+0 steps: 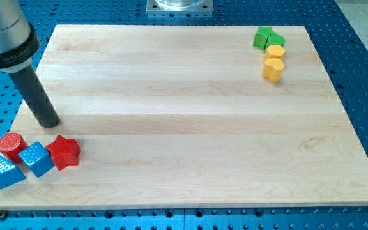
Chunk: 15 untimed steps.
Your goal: Move the red star top right side of the blue cube
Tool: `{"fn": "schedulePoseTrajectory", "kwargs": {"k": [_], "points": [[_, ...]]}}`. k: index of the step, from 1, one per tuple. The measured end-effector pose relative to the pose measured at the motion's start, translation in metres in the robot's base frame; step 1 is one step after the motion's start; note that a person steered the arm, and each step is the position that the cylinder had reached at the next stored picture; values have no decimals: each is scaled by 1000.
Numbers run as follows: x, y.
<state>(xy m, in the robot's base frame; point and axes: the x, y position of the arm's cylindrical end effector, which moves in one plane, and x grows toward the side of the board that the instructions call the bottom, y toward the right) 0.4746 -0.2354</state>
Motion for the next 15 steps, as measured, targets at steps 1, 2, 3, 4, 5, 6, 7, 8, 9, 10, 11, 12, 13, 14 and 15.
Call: {"fn": "schedulePoseTrajectory", "kwargs": {"k": [1,2,3,4,5,6,7,8,9,10,11,12,13,14,15], "points": [[4,0],[3,6],[-9,27],[-26,38],[-56,14],[-57,-32],[-42,-68],[-37,-70],[11,-69],[26,-69],[26,-69],[37,-69],[42,-62],[48,-60],[54,-34]]}}
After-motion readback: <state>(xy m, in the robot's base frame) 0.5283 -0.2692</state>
